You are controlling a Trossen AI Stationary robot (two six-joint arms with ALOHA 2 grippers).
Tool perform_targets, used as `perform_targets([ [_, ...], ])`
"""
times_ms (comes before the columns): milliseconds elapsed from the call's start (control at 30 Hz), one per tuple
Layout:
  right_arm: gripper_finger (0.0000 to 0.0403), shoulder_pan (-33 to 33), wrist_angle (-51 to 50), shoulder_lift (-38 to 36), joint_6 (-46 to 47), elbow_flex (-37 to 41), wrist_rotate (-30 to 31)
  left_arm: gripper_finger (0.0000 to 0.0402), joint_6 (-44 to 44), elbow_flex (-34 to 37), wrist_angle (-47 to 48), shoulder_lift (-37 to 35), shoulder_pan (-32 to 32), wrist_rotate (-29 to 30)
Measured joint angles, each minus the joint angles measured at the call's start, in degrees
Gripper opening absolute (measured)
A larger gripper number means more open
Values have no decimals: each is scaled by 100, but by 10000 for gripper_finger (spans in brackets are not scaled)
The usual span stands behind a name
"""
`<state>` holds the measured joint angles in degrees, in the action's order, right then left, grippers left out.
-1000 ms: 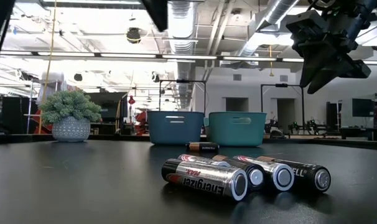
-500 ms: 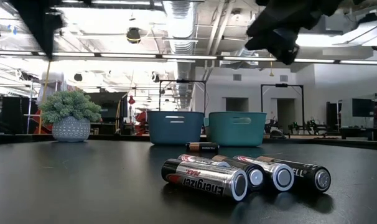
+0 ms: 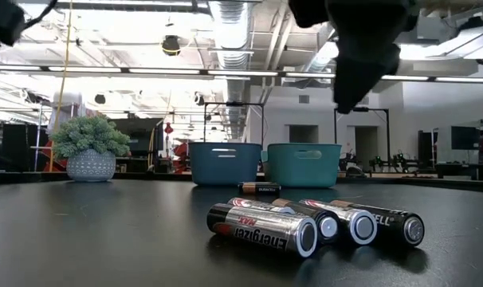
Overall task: Sort batteries
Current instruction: Put the silver battery into the blue bin
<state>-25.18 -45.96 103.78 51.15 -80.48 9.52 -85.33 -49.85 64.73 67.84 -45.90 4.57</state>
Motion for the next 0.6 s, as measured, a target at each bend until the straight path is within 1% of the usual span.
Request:
perform_targets([
  [100, 118, -115, -325, 144, 616, -222, -24, 196, -258, 0, -33, 297, -179, -272],
  [233, 118, -286, -378, 158, 1239, -232, -38, 196, -364, 2, -309, 773, -312, -714],
  [400, 118, -519, -376, 156, 1376, -232, -37, 196, -412, 2, -1164, 1390, -409, -1144],
  [500, 118, -672, -378, 150, 1506, -232, -43, 196, -523, 2, -1643, 1669, -474, -1198],
  [600, 118, -835, -370, 118, 1507, -232, -48, 196, -652, 2, -1853, 1874, -500, -1276],
])
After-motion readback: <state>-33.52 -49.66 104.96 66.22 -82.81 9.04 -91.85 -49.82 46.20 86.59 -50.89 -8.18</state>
